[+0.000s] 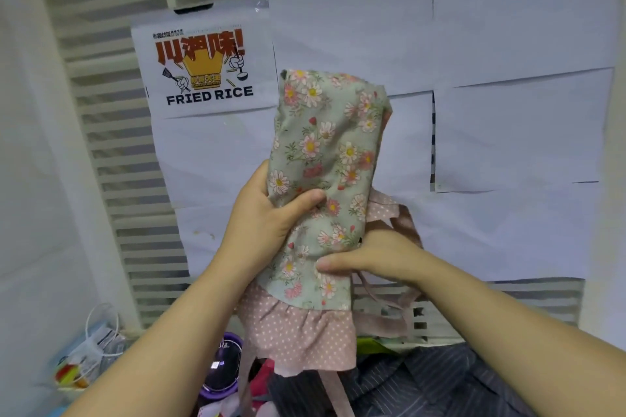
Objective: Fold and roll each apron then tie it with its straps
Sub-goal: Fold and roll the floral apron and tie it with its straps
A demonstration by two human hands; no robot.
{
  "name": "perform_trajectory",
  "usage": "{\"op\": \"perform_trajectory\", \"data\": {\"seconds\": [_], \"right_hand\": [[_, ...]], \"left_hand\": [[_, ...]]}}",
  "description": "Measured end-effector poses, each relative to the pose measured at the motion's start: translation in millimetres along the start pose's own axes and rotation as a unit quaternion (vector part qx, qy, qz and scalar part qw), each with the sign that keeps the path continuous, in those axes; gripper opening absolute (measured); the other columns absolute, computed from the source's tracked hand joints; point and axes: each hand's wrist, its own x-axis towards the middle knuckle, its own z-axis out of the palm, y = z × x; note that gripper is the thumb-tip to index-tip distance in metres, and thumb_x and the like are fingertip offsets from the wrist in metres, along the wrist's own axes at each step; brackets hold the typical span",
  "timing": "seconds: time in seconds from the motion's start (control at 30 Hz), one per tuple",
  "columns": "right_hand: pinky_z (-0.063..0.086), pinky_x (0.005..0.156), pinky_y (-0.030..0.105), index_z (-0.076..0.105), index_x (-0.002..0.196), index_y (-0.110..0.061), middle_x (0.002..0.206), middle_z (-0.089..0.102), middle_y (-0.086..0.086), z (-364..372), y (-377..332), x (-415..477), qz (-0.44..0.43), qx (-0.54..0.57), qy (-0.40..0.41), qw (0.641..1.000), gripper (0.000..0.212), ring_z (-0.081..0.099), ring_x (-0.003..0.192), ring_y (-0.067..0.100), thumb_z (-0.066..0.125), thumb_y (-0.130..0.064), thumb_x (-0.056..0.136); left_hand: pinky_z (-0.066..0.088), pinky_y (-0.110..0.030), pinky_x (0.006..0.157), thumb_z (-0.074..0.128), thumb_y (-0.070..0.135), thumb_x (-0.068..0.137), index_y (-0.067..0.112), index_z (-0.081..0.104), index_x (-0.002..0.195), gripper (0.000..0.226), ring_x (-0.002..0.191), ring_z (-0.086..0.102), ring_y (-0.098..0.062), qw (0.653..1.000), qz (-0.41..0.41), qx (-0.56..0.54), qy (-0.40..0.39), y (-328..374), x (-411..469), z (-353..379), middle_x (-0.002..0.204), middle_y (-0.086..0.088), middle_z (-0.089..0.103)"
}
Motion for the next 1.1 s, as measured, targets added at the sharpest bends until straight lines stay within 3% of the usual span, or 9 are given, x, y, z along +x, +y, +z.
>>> {"op": "perform_trajectory", "data": {"seconds": [0.1,0.2,0.3,0.43,0.53,0.67,0.83,0.93,1.1], "right_hand": [[0.051,0.09,0.023,0.071,0.1,-0.025,0.105,0.072,-0.009,-9,-7,8,-0.01,0.099,0.054,0.994,0.029,0.067,0.098,0.006,0.081,-0.018,0.073],[0.054,0.082,0.021,0.07,0.1,-0.014,0.107,0.072,0.001,-14,-10,11,-0.005,0.15,0.044,0.988,0.019,0.069,0.098,0.013,0.068,-0.005,0.083],[0.055,0.071,0.02,0.068,0.103,-0.01,0.1,0.074,0.002,-15,-7,7,0.018,0.197,0.026,0.98,0.018,0.07,0.091,0.014,0.064,-0.005,0.086],[0.055,0.078,0.022,0.07,0.099,-0.015,0.095,0.074,-0.004,-14,8,7,0.05,0.155,0.006,0.987,0.013,0.07,0.089,0.011,0.069,-0.016,0.086],[0.046,0.101,0.04,0.073,0.105,-0.021,0.111,0.071,-0.006,-11,19,8,0.093,0.025,-0.014,0.995,0.055,0.065,0.107,0.017,0.074,-0.06,0.067],[0.043,0.103,0.037,0.066,0.117,-0.034,0.124,0.062,-0.01,-6,33,-10,0.126,-0.082,-0.046,0.988,0.063,0.058,0.113,0.01,0.052,-0.077,0.073],[0.045,0.07,0.01,0.06,0.099,-0.016,0.091,0.062,-0.005,16,81,-55,0.009,-0.044,0.305,0.951,0.027,0.056,0.076,-0.005,0.072,-0.031,0.081],[0.051,0.078,0.026,0.055,0.091,-0.014,0.091,0.058,0.011,45,131,-74,0.163,0.132,0.331,0.92,0.049,0.059,0.083,0.018,0.07,-0.055,0.071],[0.037,0.105,0.045,0.036,0.143,-0.021,0.147,0.038,0.009,94,172,-87,0.402,0.354,0.114,0.836,0.102,0.04,0.132,0.026,0.065,-0.065,0.055]], "left_hand": [[0.051,-0.017,0.079,0.078,0.036,0.072,0.027,0.056,0.116,0.05,0.102,0.065,-0.003,0.999,-0.031,-0.027,-0.03,6,13,-8,0.107,0.014,0.07],[0.054,-0.025,0.082,0.07,0.032,0.078,0.017,0.054,0.126,0.052,0.11,0.064,-0.017,0.965,-0.151,-0.154,-0.148,0,16,-21,0.119,0.001,0.068],[0.056,-0.027,0.078,0.09,0.036,0.055,0.011,0.061,0.118,0.073,0.107,0.066,-0.023,0.909,-0.274,-0.223,-0.223,-16,0,-25,0.117,-0.01,0.068],[0.057,-0.027,0.077,0.077,0.015,0.075,0.008,0.06,0.117,0.046,0.101,0.068,-0.023,0.919,-0.303,-0.189,-0.168,-40,-15,-16,0.112,-0.01,0.07],[0.058,-0.03,0.071,0.06,0.011,0.086,0.009,0.062,0.112,0.026,0.088,0.071,-0.025,0.919,-0.324,-0.197,-0.112,-52,-24,-11,0.102,-0.013,0.073],[0.05,-0.021,0.044,0.048,0.007,0.095,0.009,0.061,0.104,0.016,0.056,0.068,-0.017,0.906,-0.366,-0.204,-0.056,-69,-37,-8,0.07,-0.007,0.072],[0.056,-0.026,0.056,0.057,0.009,0.084,-0.003,0.065,0.105,0.025,0.068,0.069,-0.022,0.869,-0.429,-0.246,-0.004,-106,-53,-15,0.083,-0.015,0.07],[0.054,-0.024,0.054,0.056,0.008,0.086,-0.001,0.066,0.093,0.015,0.065,0.067,-0.02,0.865,-0.436,-0.246,0.022,-120,-58,-17,0.08,-0.014,0.068],[0.056,-0.027,0.056,0.051,0.006,0.09,-0.002,0.064,0.106,0.022,0.069,0.068,-0.021,0.865,-0.438,-0.243,0.002,-121,-54,-13,0.084,-0.014,0.069]]}}
